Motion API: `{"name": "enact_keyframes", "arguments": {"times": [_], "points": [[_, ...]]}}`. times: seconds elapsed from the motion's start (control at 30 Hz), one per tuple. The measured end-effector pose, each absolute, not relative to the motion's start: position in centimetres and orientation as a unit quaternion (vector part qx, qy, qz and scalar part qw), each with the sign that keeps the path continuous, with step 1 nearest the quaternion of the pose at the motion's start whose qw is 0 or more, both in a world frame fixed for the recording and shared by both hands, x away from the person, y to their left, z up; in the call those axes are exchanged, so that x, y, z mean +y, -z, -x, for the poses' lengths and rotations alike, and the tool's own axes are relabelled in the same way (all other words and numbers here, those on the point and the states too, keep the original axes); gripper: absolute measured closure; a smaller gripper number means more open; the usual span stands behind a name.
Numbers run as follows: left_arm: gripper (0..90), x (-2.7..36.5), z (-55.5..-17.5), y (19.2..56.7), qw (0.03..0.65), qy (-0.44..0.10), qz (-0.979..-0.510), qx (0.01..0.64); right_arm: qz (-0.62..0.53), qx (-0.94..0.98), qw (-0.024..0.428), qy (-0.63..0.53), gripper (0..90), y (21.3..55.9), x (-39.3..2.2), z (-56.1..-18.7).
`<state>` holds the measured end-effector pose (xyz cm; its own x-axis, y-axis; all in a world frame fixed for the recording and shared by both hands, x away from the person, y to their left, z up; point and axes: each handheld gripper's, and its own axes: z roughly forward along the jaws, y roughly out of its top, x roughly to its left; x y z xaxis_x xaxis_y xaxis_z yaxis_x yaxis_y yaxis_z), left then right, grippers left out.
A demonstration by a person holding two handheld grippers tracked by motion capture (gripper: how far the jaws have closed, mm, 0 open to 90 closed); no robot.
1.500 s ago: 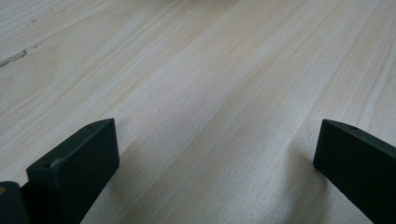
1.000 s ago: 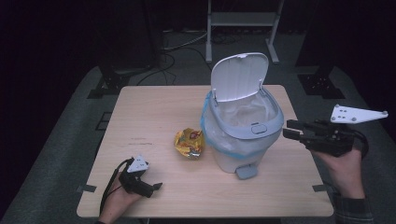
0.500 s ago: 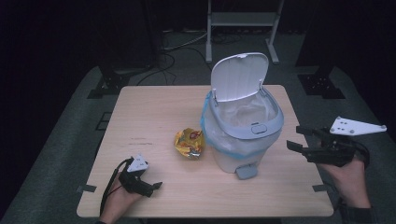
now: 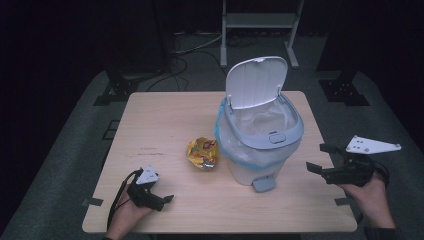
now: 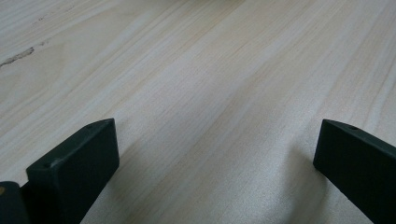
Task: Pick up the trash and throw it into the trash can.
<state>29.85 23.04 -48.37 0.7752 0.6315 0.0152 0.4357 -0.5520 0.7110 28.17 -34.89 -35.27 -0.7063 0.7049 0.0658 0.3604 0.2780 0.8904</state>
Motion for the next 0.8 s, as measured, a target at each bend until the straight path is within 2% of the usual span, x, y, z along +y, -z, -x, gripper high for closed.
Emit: {"name": "enact_keyframes", "arguments": {"times": [0.3, 0.8], "points": [[0.0, 23.0, -29.9, 48.4, 0.361, -0.135, -0.870, 0.307, -0.358, 0.784, 0.181, -0.474, 8.0, 38.1, -35.2, -28.6], [0.0, 23.0, -29.9, 48.4, 0.362, -0.136, -0.870, 0.307, -0.373, 0.788, 0.182, -0.454, 6.7, 42.6, -36.2, -29.5]]}}
